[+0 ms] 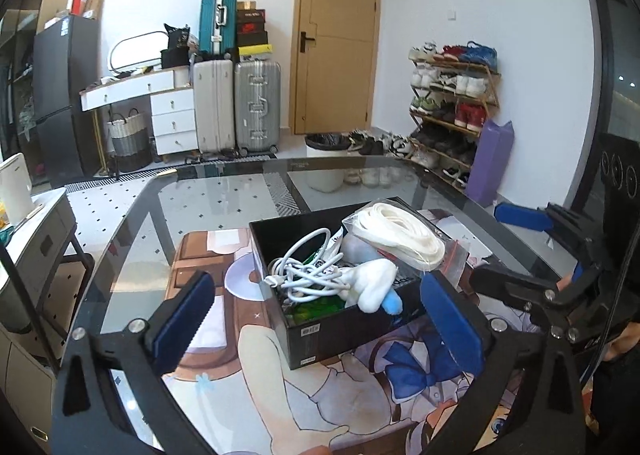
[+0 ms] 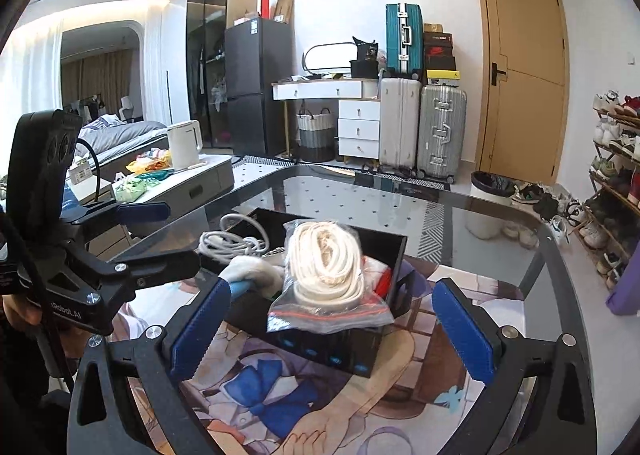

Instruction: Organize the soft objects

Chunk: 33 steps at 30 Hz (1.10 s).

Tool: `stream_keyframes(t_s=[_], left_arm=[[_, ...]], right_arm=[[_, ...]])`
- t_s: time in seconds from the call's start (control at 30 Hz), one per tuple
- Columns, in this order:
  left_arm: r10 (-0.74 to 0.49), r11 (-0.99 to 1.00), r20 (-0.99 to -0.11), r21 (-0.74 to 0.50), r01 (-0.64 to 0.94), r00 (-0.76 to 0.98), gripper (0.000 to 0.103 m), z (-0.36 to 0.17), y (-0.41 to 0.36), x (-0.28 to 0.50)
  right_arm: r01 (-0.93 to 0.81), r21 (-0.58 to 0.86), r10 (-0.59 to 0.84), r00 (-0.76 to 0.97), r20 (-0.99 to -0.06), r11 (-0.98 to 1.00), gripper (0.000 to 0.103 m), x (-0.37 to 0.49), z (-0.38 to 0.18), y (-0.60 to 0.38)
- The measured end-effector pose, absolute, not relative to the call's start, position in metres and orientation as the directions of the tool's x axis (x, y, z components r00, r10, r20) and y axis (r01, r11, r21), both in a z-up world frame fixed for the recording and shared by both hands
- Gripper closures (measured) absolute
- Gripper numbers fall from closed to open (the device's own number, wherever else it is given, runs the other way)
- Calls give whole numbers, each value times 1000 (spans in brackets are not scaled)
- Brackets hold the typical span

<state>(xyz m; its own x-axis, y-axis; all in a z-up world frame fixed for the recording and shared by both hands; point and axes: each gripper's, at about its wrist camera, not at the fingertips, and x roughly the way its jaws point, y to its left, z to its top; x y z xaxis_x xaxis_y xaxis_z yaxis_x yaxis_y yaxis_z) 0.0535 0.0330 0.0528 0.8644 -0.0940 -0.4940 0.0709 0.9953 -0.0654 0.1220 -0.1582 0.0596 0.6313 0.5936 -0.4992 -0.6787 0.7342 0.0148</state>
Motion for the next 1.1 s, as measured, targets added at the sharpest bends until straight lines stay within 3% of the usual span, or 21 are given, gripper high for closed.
stream_keyframes(t_s=[0.4, 1.1], left_arm=[[-38, 999, -446, -46, 20, 894, 0, 43, 33, 50], [-35, 998, -458, -57, 10, 888, 0, 26, 33, 56]], right_arm=[[-698, 51, 638, 620, -456, 714, 1, 115, 52, -161], [-674, 54, 626, 651, -430, 737, 1, 114, 44, -161]])
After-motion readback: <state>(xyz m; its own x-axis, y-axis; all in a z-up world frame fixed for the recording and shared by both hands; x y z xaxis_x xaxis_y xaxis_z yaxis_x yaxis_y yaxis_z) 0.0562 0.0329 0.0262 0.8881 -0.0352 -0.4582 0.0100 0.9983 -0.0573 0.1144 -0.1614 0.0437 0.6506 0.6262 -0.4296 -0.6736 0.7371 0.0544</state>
